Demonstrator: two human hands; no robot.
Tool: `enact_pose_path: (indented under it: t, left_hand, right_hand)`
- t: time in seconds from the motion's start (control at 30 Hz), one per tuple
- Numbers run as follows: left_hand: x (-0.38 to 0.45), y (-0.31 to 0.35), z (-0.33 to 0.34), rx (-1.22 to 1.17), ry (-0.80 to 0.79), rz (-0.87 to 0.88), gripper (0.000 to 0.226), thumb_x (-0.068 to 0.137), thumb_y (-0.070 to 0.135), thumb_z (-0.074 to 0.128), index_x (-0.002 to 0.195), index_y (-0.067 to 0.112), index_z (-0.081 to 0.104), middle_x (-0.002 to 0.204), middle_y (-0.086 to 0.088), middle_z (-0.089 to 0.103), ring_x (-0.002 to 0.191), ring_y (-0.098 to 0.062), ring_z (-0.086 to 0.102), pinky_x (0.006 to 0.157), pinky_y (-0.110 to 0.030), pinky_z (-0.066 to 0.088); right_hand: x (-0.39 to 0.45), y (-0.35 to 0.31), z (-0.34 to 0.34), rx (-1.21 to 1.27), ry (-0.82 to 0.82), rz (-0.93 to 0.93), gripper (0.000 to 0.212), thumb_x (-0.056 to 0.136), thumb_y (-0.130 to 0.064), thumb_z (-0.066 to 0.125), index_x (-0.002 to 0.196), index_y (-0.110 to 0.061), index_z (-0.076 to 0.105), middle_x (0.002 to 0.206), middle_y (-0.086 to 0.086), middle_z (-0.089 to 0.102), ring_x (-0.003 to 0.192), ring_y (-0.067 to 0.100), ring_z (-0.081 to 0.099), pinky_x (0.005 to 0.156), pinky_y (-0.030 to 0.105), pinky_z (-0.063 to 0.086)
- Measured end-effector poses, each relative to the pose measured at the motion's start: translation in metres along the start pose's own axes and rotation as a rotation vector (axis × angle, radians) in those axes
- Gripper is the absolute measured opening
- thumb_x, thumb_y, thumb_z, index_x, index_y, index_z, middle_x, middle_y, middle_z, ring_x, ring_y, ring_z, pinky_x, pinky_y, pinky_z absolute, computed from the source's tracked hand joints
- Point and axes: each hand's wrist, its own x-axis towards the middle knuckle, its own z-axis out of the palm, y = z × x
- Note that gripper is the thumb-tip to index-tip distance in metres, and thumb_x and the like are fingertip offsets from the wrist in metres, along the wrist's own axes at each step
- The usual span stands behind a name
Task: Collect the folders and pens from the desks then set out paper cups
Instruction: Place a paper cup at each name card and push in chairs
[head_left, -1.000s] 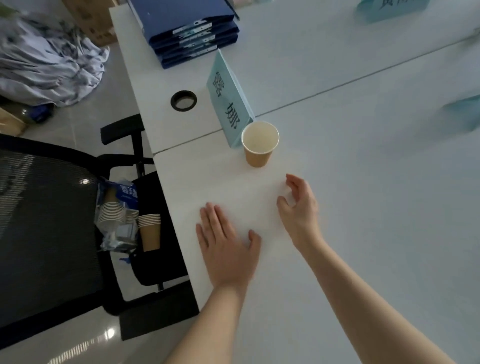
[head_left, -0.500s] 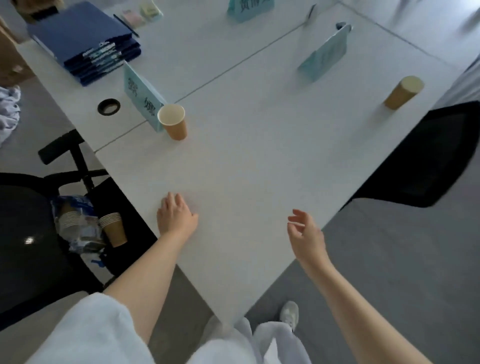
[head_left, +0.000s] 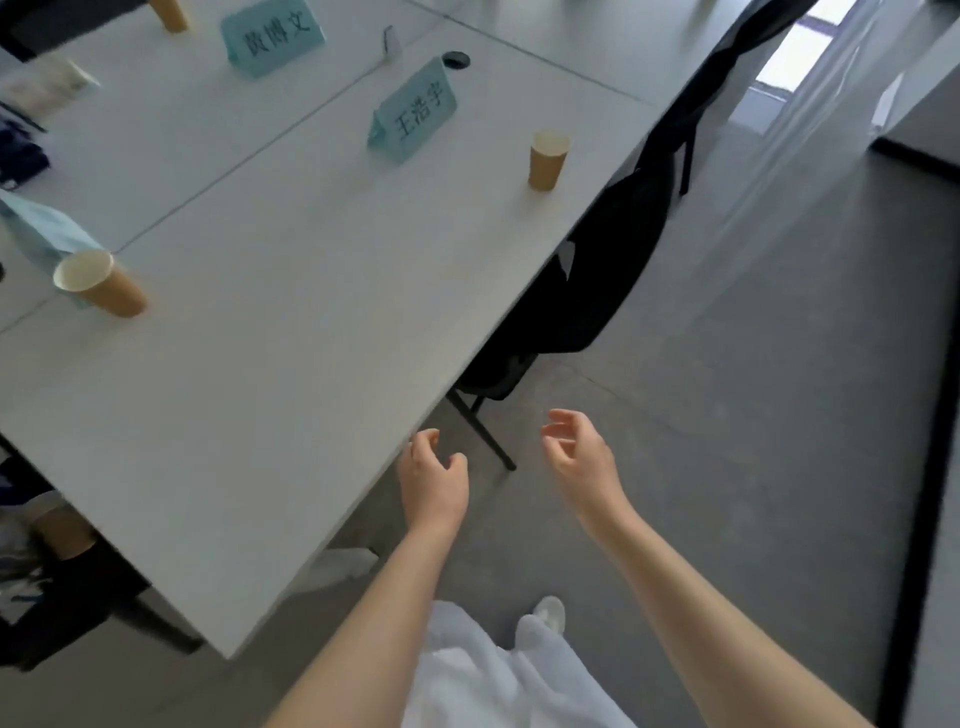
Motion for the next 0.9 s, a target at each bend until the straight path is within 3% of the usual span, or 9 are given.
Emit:
enact_pose_path:
  t: [0.13,0.27,0.53,0.6,0.7,0.9]
  left_hand:
    - [-0.026,0.051,0.061,-0.031,-0.029,0.078,0.036,0.089,0.011,0.057,0.126,0.012,0.053,0.123,-0.002,0.056,0.119,-0.021,0.046,0.101,-0.032,0.039]
    - [-0.029,0.081,0.088,-0.037,-0.028,0.091,0.034,0.09,0.01,0.056,0.124,0.014,0.053,0.116,0.002,0.057,0.113,-0.018,0.046,0.09,-0.025,0.035]
    - [0.031,0.145,0.135,-0.175,0.058,0.07,0.029,0.09,0.009,0.054,0.119,0.016,0.055,0.109,0.001,0.062,0.104,-0.017,0.056,0.078,-0.02,0.041]
    - [0.053,0.164,0.148,-0.198,0.067,0.063,0.029,0.091,0.009,0.053,0.118,0.016,0.055,0.109,0.001,0.061,0.103,-0.016,0.056,0.078,-0.017,0.042]
    - [0.093,0.194,0.163,-0.195,0.079,0.037,0.028,0.091,0.011,0.053,0.118,0.016,0.055,0.11,0.003,0.06,0.107,-0.016,0.054,0.085,-0.026,0.043]
    - [0.151,0.236,0.169,-0.117,0.117,0.026,0.027,0.091,0.011,0.052,0.118,0.013,0.056,0.112,0.002,0.054,0.11,-0.019,0.052,0.086,-0.026,0.04]
  right_hand:
    - [0.027,0.028,-0.081,0.027,0.099,0.021,0.027,0.093,-0.012,0.05,0.12,-0.014,0.056,0.103,-0.002,0.065,0.091,0.012,0.06,0.066,0.02,0.047]
    - [0.055,0.036,-0.118,0.099,0.133,0.047,0.024,0.093,-0.017,0.054,0.117,-0.013,0.058,0.109,0.004,0.067,0.097,0.016,0.062,0.086,0.038,0.053]
    - [0.151,-0.003,-0.152,0.119,0.043,-0.077,0.023,0.092,-0.021,0.058,0.116,-0.02,0.056,0.097,-0.012,0.063,0.088,-0.003,0.06,0.065,0.011,0.044]
    - [0.18,-0.019,-0.158,0.107,0.02,-0.109,0.024,0.093,-0.022,0.058,0.116,-0.02,0.056,0.096,-0.015,0.062,0.09,-0.002,0.06,0.066,0.011,0.045]
    - [0.229,-0.046,-0.169,0.076,-0.002,-0.137,0.028,0.093,-0.025,0.059,0.119,-0.018,0.057,0.099,-0.013,0.063,0.094,0.003,0.062,0.069,0.012,0.045]
    - [0.3,-0.084,-0.189,0.027,-0.025,-0.173,0.032,0.092,-0.025,0.061,0.122,-0.017,0.057,0.097,-0.01,0.065,0.088,-0.003,0.06,0.071,0.011,0.044]
